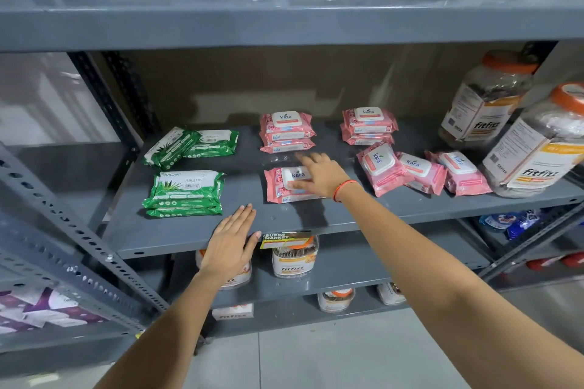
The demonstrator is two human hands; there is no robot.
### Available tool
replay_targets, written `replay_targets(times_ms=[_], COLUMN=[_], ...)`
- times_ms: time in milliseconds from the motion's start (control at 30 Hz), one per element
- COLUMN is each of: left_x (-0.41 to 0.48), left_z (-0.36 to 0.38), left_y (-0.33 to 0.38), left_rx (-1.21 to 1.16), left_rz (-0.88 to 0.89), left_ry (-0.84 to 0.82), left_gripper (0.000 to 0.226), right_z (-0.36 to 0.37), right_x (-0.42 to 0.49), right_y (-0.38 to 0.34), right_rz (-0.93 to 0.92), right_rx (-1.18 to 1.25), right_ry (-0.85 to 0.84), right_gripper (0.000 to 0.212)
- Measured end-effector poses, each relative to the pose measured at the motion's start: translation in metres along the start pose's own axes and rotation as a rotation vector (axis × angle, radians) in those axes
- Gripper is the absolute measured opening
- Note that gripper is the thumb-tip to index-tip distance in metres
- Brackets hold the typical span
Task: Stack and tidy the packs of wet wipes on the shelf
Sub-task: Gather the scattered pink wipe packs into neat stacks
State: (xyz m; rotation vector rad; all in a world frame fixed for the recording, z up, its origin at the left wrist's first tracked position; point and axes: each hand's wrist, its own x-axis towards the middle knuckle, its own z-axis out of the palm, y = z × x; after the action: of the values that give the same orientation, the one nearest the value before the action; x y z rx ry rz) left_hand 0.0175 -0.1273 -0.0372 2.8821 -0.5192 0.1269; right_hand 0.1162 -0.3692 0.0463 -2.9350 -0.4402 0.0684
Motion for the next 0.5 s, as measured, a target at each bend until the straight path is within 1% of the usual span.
replay_targets(times_ms=[67, 100, 167, 233, 300, 400, 500], left_x=[0.001, 0.002, 0.003, 0.003, 0.003, 0.003, 0.003], left_z=[0.0, 0.001, 0.001, 0.002, 0.003, 0.003, 0.002], left_y=[0.001, 0.002, 0.003, 0.002, 0.001, 0.0, -0.001], left_rx=[0.032, 0.047, 0.059, 0.076, 0.098, 0.106, 0.103], left_rz=[-0.012, -0.013, -0.016, -0.013, -0.009, -0.005, 0.006], left_ry=[-0.007, -0.01, -0.008, -0.007, -0.008, -0.012, -0.01], left_gripper=[0.089, 0.09, 0.092, 0.09, 0.085, 0.079, 0.08], right_z=[-0.007, -0.01, -0.015, -0.016, -0.013, -0.009, -0.009], right_x=[-0.003, -0.004, -0.007, -0.012, -0.018, -0.022, -0.023], right_y=[0.016, 0.026, 0.046, 0.063, 0.076, 0.088, 0.092], right_rz=[0.06, 0.12, 0.304, 0.498, 0.637, 0.721, 0.741], right_rx=[-0.005, -0.041, -0.115, -0.172, -0.244, -0.308, -0.276], right_ry=[0.148, 0.216, 0.289, 0.284, 0.228, 0.126, 0.123], right_gripper=[0.07, 0.066, 0.063, 0.062, 0.068, 0.083, 0.087])
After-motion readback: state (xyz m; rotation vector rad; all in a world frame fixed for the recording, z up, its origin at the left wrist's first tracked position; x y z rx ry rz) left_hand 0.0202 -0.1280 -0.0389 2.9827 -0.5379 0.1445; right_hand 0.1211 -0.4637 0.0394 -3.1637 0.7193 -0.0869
